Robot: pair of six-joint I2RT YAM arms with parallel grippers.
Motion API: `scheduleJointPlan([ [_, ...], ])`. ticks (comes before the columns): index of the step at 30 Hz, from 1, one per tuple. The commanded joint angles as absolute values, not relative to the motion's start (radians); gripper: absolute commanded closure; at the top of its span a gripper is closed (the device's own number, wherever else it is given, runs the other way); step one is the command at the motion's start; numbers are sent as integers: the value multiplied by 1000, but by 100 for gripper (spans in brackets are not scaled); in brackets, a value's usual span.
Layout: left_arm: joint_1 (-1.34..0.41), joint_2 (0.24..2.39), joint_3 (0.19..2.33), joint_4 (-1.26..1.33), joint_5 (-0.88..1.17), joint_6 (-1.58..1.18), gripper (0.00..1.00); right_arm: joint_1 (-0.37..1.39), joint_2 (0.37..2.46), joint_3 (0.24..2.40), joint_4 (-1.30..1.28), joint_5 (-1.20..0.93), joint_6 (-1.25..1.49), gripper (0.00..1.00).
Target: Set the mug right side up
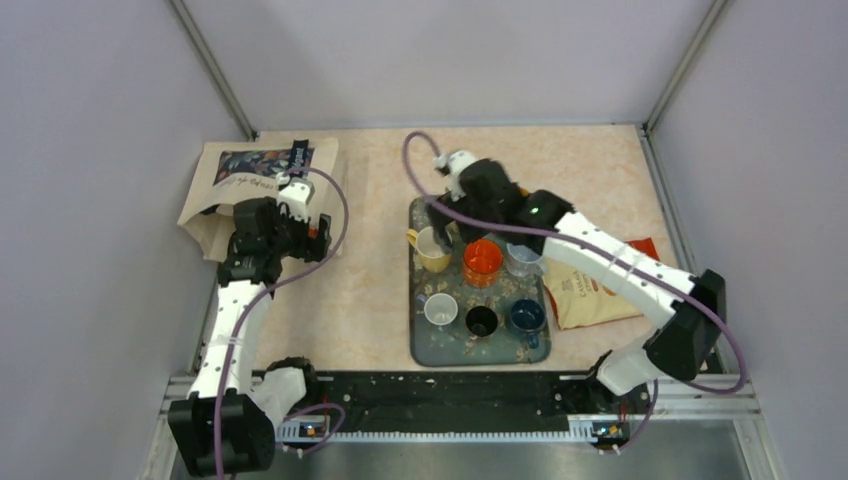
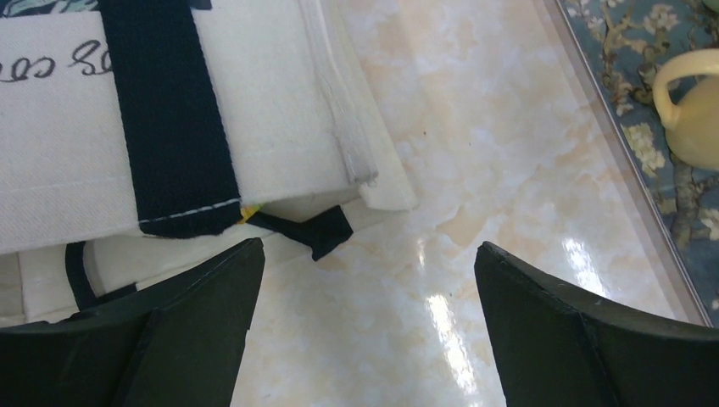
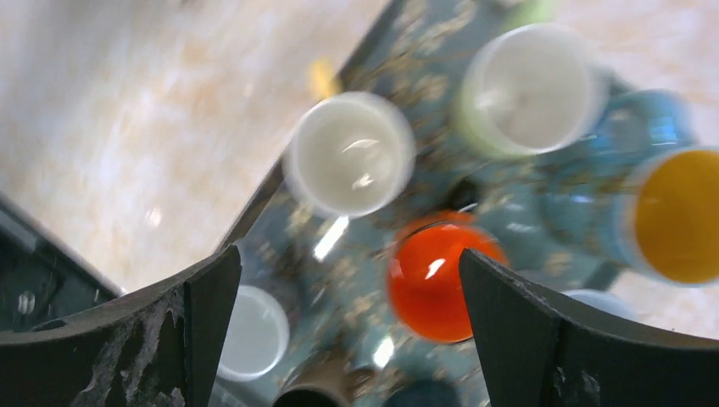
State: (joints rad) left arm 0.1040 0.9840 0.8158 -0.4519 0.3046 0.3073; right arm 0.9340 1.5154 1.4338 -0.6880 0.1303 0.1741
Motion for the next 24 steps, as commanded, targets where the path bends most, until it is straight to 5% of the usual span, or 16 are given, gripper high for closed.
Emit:
scheduleJointPlan([
  [1,109,998,746,-156,287,222,1,670,1379,1365,-524,52,145,1],
  [12,104,1166,523,478,212,45,1,-79,1174,938,-178,5,236,1],
  [24,101,1274,329,846,236,20,1,-117,1034,269,719,188,188,1],
])
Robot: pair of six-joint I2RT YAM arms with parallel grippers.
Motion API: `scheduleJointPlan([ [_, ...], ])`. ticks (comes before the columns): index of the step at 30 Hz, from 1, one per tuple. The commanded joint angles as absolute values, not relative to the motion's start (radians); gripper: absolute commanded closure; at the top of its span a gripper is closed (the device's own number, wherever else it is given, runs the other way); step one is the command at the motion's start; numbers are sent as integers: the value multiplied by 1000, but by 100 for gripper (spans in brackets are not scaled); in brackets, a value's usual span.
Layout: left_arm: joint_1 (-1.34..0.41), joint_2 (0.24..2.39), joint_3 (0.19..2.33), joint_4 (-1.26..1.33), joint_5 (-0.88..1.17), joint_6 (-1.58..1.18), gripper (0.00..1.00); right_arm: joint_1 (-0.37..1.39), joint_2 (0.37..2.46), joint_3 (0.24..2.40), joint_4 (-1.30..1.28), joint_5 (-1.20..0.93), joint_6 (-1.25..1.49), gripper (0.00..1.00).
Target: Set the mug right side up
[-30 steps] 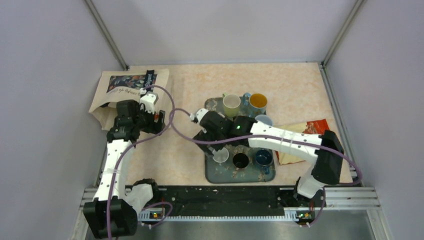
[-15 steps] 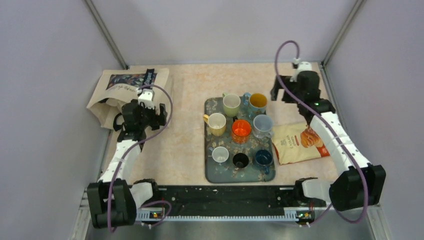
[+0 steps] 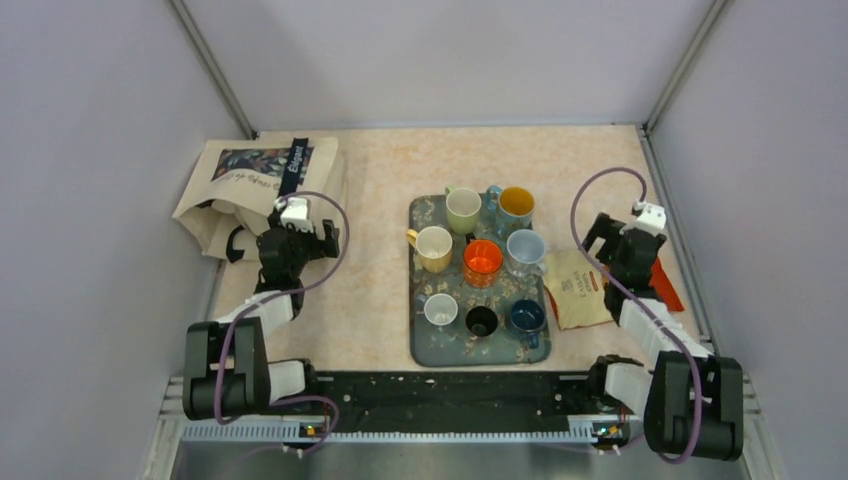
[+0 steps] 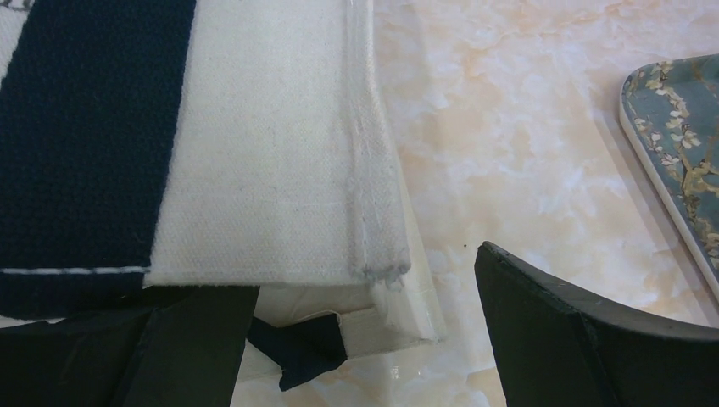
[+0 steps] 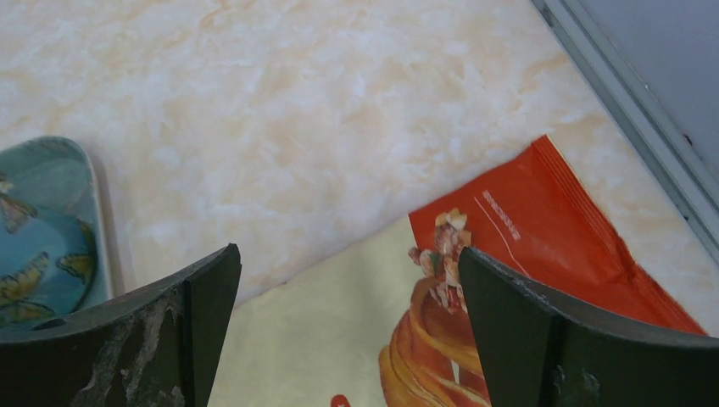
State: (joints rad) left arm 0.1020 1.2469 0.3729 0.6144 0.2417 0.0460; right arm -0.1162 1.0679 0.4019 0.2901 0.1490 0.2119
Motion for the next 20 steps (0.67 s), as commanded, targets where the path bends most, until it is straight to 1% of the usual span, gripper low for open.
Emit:
scheduleJointPlan([
  [1,101,1287,320,876,218,18,1,-117,1036,234,764,176,178,1],
  [4,101,1329,307,955,177,14,1,-116,1054,171,856,145,161,1],
  [9,100,1369,293,1012,122,4,1,-116,1104,120,994,109,163,1],
  [13,100,1395,251,1114,134,5,1,-116,1138,127,1017,85,163,1],
  [20,100,1419,230,1168,132,4,1,-115,1172,105,1070,81,172,1],
])
